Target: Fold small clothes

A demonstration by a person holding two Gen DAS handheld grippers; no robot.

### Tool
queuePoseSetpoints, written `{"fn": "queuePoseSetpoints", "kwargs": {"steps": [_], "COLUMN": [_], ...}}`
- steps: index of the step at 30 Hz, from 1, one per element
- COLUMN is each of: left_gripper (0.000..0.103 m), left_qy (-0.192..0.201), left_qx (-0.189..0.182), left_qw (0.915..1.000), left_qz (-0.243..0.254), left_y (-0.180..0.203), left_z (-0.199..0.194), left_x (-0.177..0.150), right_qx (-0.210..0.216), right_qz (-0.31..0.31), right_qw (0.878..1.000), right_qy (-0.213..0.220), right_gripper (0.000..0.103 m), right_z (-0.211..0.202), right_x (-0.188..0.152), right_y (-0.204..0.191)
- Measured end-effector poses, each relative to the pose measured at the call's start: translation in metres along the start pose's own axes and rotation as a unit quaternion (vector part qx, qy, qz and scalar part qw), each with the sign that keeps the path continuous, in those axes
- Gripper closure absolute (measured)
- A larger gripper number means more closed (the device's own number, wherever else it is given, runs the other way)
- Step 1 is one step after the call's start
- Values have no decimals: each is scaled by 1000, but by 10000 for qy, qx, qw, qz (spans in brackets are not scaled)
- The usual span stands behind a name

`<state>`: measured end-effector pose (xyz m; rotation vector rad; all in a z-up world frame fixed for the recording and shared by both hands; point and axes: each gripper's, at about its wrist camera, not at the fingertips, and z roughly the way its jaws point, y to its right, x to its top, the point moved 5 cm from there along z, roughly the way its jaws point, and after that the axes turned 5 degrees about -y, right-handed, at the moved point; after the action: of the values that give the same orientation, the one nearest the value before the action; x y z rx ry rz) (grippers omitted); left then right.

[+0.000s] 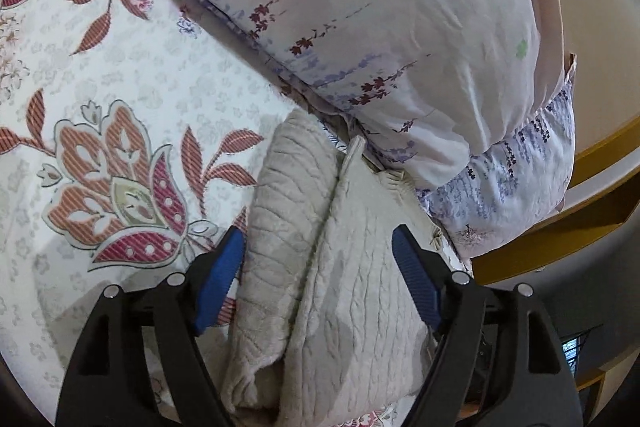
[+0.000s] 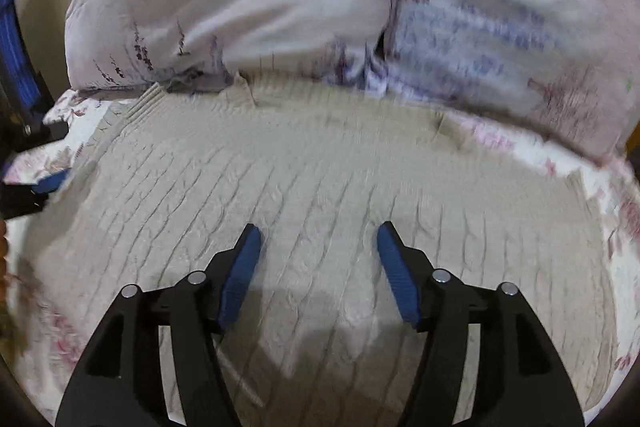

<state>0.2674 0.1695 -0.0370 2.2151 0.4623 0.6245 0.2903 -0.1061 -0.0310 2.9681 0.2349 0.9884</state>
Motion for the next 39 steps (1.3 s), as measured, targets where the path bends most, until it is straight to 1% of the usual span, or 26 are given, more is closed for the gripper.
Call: {"fn": "queuePoseSetpoints", "kwargs": {"steps": [1,5,9,16,22,24,25,27,29,32,37,39], "left_gripper": [26,26,26,27,39,48,51,65,76,81,83,83], "left_qy": [5,19,15,-46,-178,-238,-260,-307,-347,-311,-127,-44], "left_qx": [6,73,138,123,120,131,177,238,295,158,-322,-591], "left_qw": [10000,10000,9998,9997,9995,9994,9993,9990,9986,9987,9966,9942], "left_qz": [3,61,144,190,211,200,207,239,274,368,743,896], "left_y": [1,4,8,14,19,20,20,21,22,31,70,92], "left_z": [1,4,7,13,20,22,23,26,28,24,10,6], "left_x": [0,0,-1,-7,-13,-15,-16,-17,-17,-14,-10,-10], "right_qx": [-46,43,38,56,85,95,94,99,98,112,153,238], "right_qz": [-22,38,29,9,10,15,20,22,28,22,9,31], "right_qw": [10000,10000,10000,10000,10000,9999,9999,9999,9999,9999,9999,9997], "right_qy": [16,-22,8,26,43,48,48,47,47,49,66,67], "right_gripper": [39,39,39,39,39,39,38,38,38,38,38,38], "right_z": [-1,-2,-4,-3,-3,-4,-4,-4,-3,-3,-4,-6], "right_x": [0,2,3,6,6,5,6,6,6,6,7,8], "right_y": [-1,2,3,2,2,2,2,2,2,2,2,5]}}
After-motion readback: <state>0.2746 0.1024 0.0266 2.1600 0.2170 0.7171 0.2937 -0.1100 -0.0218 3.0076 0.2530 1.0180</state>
